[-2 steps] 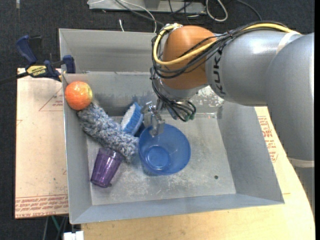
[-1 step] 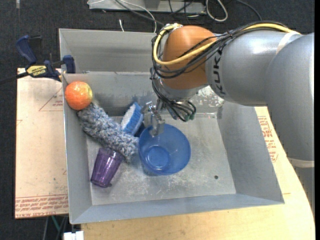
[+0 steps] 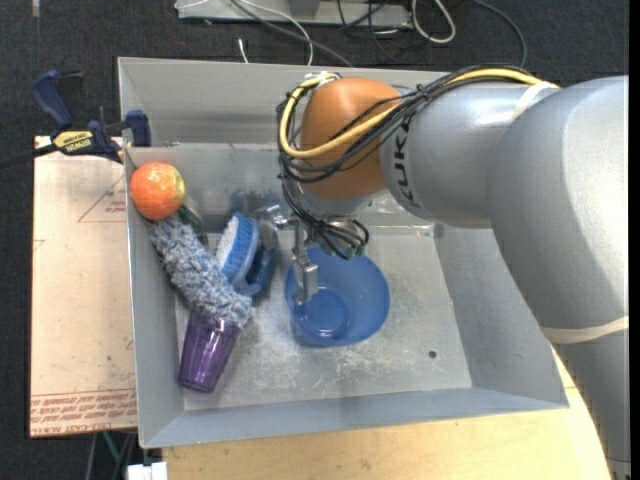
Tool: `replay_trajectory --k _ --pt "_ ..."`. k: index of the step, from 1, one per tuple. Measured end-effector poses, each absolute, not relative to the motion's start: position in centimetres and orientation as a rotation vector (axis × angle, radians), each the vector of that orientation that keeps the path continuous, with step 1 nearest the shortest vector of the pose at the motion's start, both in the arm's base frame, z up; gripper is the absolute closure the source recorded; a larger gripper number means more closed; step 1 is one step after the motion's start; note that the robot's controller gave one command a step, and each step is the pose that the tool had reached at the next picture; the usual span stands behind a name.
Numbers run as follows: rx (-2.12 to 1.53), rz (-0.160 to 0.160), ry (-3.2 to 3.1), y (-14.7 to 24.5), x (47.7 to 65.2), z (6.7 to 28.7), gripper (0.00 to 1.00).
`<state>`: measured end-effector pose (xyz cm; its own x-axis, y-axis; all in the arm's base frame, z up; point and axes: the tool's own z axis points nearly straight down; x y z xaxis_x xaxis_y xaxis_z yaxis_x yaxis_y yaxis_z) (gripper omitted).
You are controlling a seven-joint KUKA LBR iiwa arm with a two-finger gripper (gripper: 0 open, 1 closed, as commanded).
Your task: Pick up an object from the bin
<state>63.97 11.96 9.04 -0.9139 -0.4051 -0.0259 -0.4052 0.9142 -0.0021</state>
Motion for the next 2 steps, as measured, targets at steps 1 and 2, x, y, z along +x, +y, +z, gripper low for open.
replay_trajectory --k 1,2 --pt "-0.643 0.006 3.048 12.0 64.0 9.1 0.00" --pt "-0.616 0.010 3.048 8.6 65.0 7.1 0.00"
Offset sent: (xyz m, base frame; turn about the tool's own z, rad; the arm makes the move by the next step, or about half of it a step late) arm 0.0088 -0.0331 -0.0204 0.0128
